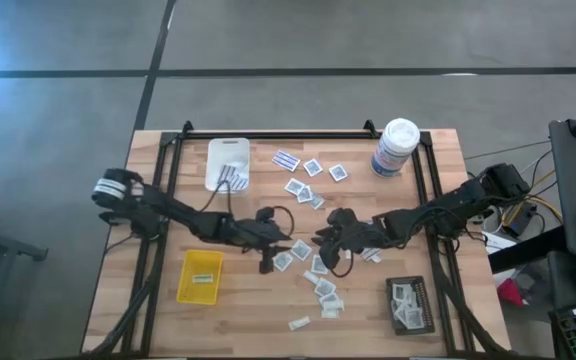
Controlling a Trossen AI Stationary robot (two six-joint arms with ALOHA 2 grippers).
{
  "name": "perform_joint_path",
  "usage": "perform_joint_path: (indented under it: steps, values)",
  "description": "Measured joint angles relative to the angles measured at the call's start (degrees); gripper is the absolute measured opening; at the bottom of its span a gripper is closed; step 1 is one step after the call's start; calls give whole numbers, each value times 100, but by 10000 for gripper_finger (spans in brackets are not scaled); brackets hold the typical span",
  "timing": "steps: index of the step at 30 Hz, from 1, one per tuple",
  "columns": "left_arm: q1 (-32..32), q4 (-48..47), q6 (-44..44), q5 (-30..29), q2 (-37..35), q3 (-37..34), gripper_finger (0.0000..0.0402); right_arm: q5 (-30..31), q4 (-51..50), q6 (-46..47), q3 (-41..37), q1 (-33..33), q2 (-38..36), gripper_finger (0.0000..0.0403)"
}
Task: Pick & Place First Aid Supplies
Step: Put the towelette pack into the black bin
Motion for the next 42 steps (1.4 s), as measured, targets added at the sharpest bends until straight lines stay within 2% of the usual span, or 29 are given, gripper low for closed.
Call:
perform_joint_path:
  steps: [8,16,27,36,42]
  values:
    - [14,6,-112,-128,585,320,122,1,14,17,2,4,82,124]
    - [14,-12,-425,-438,949,269,122,4,1,516,68,-7,918,119]
    - [17,-66,-479,-441,1062,268,122,-44,135,402,527,-18,1463,110]
    - [17,-345,-509,-451,1068,239,122,-172,111,1171,680,-37,2120,125]
    - [17,-342,-524,-453,1068,158,122,-135,115,1273,707,-107,2078,146]
